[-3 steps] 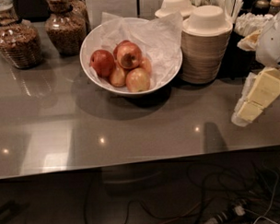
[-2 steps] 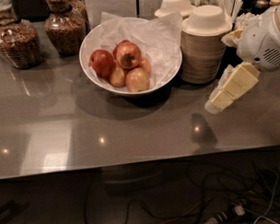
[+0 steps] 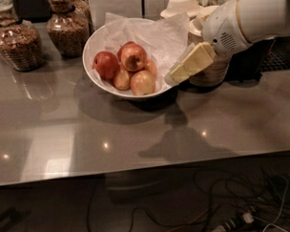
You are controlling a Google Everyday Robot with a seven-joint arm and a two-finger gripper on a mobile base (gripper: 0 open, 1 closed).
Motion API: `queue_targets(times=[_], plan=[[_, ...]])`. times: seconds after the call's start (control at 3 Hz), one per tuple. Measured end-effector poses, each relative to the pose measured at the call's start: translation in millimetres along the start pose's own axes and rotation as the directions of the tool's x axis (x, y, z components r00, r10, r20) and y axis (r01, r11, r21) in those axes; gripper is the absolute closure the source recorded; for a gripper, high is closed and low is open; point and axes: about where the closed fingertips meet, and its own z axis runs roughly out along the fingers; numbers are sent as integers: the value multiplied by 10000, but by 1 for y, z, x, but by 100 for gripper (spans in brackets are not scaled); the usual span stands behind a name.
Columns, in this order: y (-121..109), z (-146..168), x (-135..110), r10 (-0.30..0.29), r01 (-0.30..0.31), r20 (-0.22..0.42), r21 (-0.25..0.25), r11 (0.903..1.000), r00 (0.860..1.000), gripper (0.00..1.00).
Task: Pick apple from white bowl
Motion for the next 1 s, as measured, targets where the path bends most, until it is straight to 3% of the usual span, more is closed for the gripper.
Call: queue_targets(times=[0.33,1.0], plan=[[-10,38,-27,77,-61,595,-272,9996,9982,0],[-20,103,-46,-334,392,760,-756,9964,9965,0]])
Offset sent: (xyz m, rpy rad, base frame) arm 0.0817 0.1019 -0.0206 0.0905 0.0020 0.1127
